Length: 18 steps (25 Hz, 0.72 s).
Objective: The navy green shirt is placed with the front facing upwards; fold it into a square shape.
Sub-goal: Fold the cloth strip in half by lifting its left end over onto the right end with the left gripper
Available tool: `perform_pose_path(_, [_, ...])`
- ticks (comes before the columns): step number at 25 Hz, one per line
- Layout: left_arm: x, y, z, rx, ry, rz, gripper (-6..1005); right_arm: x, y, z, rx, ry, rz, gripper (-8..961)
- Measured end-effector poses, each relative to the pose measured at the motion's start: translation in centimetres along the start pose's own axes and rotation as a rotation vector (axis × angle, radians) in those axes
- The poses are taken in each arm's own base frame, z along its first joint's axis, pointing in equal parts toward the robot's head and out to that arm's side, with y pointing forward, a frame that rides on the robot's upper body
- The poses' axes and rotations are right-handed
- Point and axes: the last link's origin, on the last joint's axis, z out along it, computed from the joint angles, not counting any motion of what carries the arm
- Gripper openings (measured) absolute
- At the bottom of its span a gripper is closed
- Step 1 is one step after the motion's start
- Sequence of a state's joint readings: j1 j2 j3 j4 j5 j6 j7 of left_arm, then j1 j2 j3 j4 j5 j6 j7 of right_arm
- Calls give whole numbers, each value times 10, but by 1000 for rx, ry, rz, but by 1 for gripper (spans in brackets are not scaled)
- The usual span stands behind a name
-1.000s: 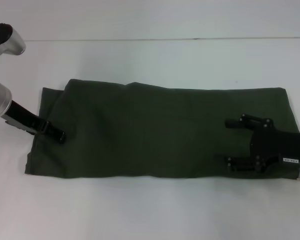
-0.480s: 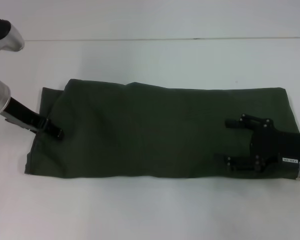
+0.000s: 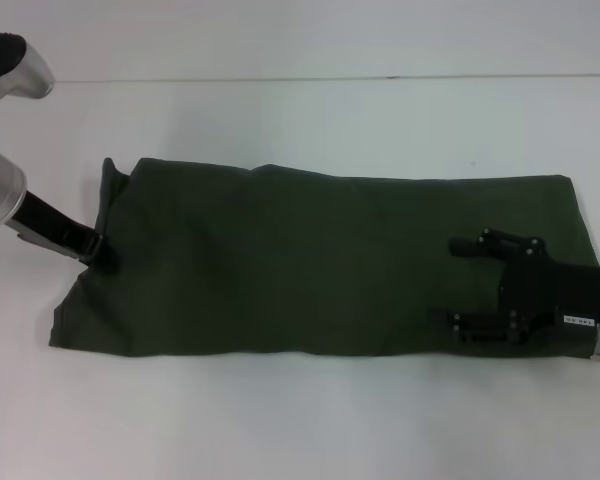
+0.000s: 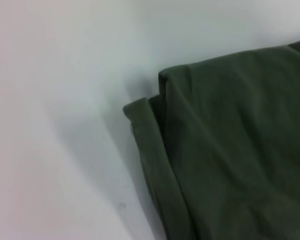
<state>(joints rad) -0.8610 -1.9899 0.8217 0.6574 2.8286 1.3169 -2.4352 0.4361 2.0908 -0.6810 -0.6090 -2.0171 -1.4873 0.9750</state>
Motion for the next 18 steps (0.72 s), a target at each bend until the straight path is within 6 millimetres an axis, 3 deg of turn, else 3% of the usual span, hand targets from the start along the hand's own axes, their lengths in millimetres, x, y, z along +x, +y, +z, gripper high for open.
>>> perform_pose_path(5, [0, 0, 2, 8, 4, 2, 196, 0, 0, 0, -3, -1, 1, 927])
perform_pose_path(13, [4, 5, 3, -3, 17, -6, 48, 1, 1, 1, -2, -8, 9, 927])
perform_pose_path(18, [7, 11, -1, -40, 20, -18, 36, 0, 1, 1, 3, -17, 14, 927])
